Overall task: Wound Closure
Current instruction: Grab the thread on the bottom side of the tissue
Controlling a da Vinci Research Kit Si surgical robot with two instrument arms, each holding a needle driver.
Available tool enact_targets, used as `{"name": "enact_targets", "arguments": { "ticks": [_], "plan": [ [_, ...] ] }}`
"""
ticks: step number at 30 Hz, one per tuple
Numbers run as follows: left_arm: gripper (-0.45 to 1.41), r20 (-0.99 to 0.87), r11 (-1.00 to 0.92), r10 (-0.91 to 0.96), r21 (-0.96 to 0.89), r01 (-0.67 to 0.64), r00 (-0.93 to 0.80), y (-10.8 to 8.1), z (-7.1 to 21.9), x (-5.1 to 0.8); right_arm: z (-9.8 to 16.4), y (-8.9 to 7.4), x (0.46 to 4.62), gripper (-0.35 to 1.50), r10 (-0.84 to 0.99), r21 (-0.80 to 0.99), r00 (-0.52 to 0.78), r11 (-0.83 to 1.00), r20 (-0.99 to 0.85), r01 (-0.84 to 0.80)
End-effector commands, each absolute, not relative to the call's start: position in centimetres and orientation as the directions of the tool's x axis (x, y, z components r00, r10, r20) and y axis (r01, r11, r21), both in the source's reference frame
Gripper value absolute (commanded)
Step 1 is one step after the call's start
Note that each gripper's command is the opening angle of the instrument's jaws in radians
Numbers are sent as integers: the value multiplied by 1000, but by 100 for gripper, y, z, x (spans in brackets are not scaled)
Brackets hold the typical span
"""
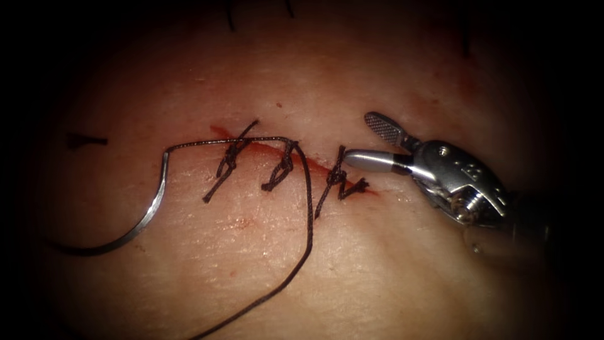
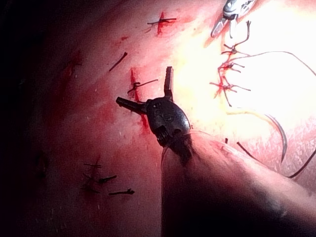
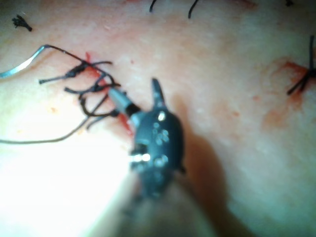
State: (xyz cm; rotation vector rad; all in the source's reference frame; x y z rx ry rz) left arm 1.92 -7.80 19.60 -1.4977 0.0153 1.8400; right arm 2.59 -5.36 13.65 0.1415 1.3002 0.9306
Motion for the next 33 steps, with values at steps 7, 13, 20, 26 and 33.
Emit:
{"name": "enact_targets", "arguments": {
  "ticks": [7,13,20,26,33],
  "plan": [
    [108,-779,-737,611,-497,-459,-137,-835,1966,123,1371,-541,253,143,652,571,-25,643,-758,-510],
    [114,-803,-775,567,-446,-447,-182,-879,1986,56,1372,-546,251,143,651,569,-22,645,-759,-510],
    [111,-827,-817,499,-348,-460,-260,-935,2017,-25,1370,-546,247,145,646,560,-10,654,-763,-508],
    [108,-833,-851,471,-345,-395,-288,-960,2036,-75,1369,-546,242,145,647,561,-7,655,-762,-506],
    [106,-835,-881,452,-362,-306,-315,-980,2047,-87,1367,-545,231,145,649,556,-6,646,-761,-523]
  ]
}}
